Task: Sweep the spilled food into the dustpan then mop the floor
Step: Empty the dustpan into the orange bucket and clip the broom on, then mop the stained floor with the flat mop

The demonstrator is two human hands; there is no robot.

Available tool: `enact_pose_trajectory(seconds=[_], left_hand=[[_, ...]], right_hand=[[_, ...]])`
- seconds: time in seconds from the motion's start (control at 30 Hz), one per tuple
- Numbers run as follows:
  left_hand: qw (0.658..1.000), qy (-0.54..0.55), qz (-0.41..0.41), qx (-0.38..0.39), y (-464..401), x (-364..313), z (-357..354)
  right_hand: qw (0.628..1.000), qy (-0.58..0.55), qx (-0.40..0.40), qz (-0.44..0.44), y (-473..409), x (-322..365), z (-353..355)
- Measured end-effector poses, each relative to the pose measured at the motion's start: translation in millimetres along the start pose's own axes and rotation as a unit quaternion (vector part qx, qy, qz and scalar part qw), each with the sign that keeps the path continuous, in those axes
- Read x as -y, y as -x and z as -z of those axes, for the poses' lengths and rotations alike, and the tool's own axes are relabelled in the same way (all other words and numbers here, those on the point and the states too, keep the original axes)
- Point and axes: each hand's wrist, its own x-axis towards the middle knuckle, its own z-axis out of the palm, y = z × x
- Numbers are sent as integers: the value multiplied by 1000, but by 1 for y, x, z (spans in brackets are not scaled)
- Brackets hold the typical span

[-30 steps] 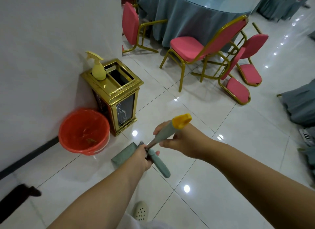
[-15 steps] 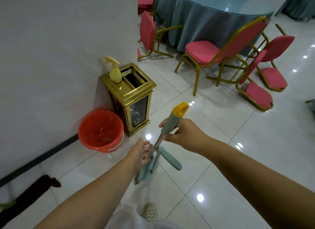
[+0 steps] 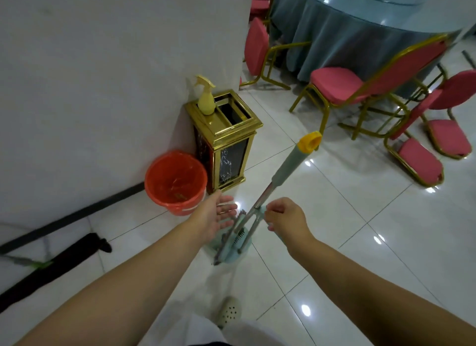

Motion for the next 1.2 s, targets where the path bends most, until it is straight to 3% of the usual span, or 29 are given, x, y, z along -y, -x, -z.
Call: enact_pose_trajectory(seconds=[0.2, 0.43, 0.8, 1.0, 1.2], left_hand=[[998, 52, -40, -26, 34, -31, 76], [978, 136, -103, -118, 94, -60, 234], [897, 283, -174, -291, 216, -63, 512], [850, 357, -196, -333, 259, -54, 594], [800, 423, -218, -365, 277, -54, 643]], right_hand=[[993, 37, 110, 18, 26, 49, -73], [974, 71, 207, 60, 68, 128, -215], [912, 138, 364, 128, 160, 208, -474], [870, 193, 421, 168, 210, 242, -561], [805, 261, 470, 251, 235, 284, -632]])
